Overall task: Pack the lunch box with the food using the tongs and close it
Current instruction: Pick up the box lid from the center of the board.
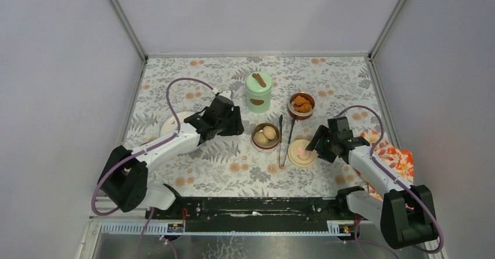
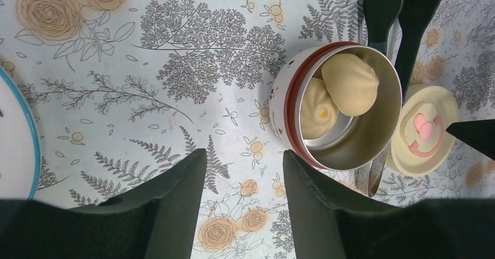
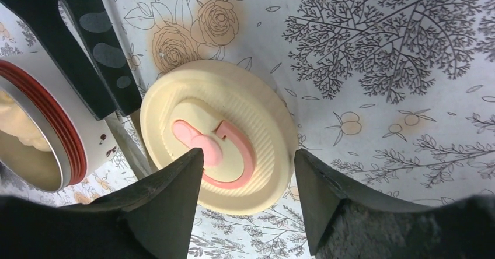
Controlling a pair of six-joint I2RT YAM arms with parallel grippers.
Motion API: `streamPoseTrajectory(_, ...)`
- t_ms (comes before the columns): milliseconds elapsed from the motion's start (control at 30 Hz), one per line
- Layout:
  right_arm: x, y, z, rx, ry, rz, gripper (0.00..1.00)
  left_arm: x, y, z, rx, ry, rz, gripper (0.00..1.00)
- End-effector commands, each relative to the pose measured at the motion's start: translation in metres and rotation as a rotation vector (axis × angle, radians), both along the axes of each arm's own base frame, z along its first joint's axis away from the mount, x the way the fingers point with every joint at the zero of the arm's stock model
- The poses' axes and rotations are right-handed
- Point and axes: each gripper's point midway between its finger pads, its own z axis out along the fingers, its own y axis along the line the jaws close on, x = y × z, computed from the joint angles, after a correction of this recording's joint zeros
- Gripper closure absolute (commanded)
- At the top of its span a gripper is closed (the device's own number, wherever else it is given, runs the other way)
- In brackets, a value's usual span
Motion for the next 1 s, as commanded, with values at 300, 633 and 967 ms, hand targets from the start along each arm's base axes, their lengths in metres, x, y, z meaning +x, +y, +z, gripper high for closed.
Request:
streamPoseTrajectory(300, -0.027, -0.01, -0.028, -0.038, 0.107, -0.031, 0.57, -0.004, 0.001, 0.014, -0.06, -0.027, -0.003, 0.37)
streamPoseTrajectory(633, -0.023, -0.014, -0.029, -0.049, 0.07, -0.057, 0.72, -0.007, 0.005, 0.018, -0.123, -0.024, -0.002, 0.34)
streamPoseTrajectory(967, -0.016, -0.012, -0.021, -0.043, 0.045, -0.053, 1.0, -0.008, 0.005, 0.024, -0.237, -0.011, 0.007, 0.28)
